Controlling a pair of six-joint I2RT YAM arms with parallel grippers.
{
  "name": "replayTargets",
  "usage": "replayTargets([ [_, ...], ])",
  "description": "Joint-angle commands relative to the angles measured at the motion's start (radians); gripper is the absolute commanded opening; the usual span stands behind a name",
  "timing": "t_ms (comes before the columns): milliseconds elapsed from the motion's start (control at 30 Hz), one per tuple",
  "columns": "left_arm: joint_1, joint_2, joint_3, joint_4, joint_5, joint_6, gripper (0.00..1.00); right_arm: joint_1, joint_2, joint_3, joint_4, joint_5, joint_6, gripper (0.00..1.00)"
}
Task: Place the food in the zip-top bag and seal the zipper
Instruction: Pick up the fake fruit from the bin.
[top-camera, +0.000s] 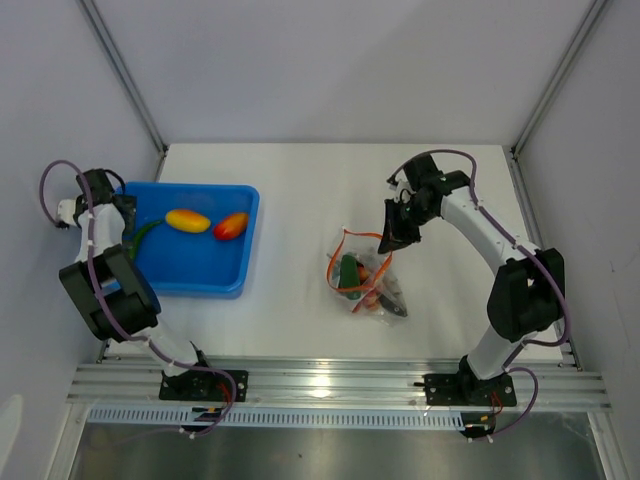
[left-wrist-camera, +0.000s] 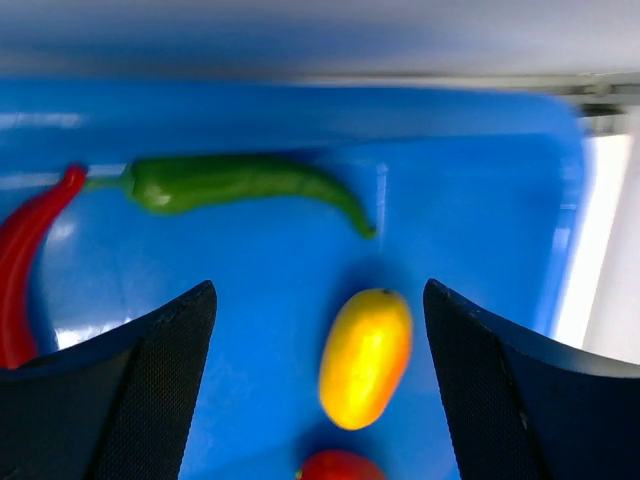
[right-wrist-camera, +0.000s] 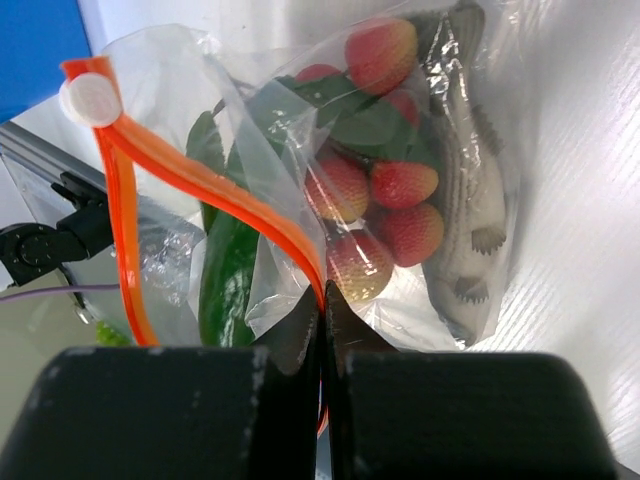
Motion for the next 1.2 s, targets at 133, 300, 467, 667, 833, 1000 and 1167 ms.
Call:
replayTargets([
  [133, 0.000, 0.019, -0.080, -0.067, -0.002, -0.269, 0.83, -0.030, 0.048, 0.045, -0.013, -0.018, -0.021, 0.00],
  [300, -0.041, 0.041, -0.011, -0.191, -0.118, -0.330, 0.81, -0.043, 0.059, 0.039, -0.002, -0.026, -0.019, 0.00],
  [467, -0.063, 0.047, 0.003, -0.165, -0.134, -0.252, 0.81, -0.066, 0.069, 0.040, -0.002, -0.021, -0.021, 0.00],
  [667, -0.084, 0.018, -0.002, -0.138, -0.126, -0.091, 0.85, -0.084, 0.072, 0.042, 0.008, -0.039, -0.001, 0.00],
  [833, -0.098, -0.014, 0.000, -0.102, -0.088, 0.042, 0.85, -0.078, 0.063, 0.046, 0.005, -0.043, 0.004, 0.00],
  [1000, -0.135, 0.006, 0.049, -0.197, -0.046, 0.055, 0.87, -0.078, 0.043, 0.055, 0.005, -0.047, 0.010, 0.00],
  [1167, -0.190, -0.004, -0.012, -0.111, 0.035, 0.030, 0.90, -0.072, 0.023, 0.074, 0.002, -0.032, 0.016, 0.00],
])
